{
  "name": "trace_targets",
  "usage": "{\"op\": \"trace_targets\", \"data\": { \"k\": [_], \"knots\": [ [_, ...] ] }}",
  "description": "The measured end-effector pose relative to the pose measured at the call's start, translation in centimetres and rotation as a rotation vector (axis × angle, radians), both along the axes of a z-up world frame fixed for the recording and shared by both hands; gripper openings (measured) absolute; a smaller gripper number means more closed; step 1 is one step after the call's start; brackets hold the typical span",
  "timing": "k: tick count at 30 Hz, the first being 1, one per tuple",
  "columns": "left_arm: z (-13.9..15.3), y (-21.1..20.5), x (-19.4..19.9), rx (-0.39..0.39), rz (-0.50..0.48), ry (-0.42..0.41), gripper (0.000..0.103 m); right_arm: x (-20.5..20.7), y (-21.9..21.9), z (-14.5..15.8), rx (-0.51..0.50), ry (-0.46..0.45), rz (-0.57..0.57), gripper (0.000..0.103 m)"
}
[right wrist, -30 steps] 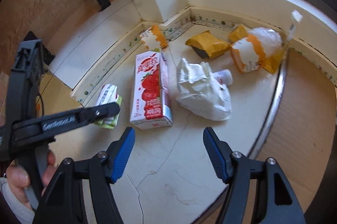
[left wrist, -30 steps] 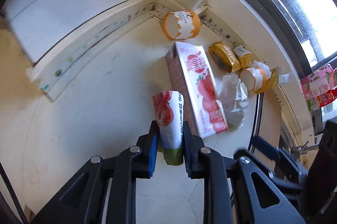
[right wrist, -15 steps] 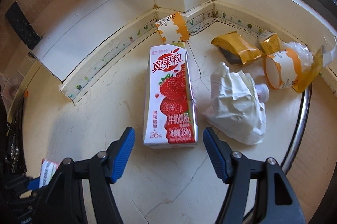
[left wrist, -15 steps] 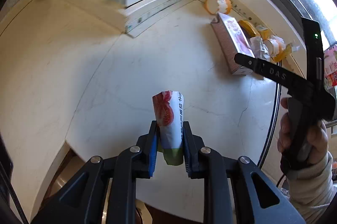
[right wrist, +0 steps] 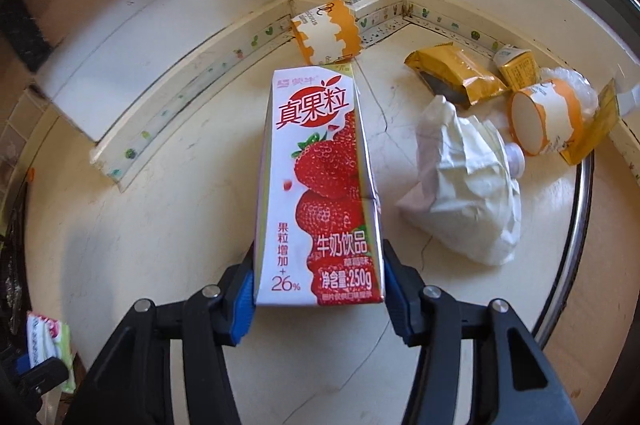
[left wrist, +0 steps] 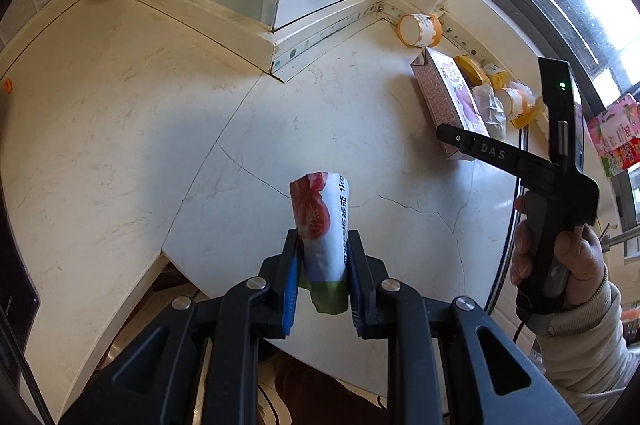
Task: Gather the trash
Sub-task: 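Carry both juice cartons down over the black floor bin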
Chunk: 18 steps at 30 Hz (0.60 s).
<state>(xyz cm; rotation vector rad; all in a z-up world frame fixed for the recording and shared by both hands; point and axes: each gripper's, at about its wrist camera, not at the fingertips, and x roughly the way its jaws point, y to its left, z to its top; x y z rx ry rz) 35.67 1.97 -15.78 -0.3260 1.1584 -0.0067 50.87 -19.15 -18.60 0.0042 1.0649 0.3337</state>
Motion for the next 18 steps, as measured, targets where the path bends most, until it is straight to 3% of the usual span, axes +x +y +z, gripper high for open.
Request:
{"op": "trace_targets", "data": {
  "k": [9, 18],
  "knots": [
    [2.4, -0.4, -2.5, 0.004, -0.129, -0.057, 0.019, -9.7, -1.2, 4.1, 0.070, -0.026, -0.036, 0.054],
    [4.2, -0.1, -8.2, -0.065, -0.337, -0.112, 0.019, -23.8, 0.5, 8.9, 0.053, -0.089, -0.172, 0.054]
  ]
}}
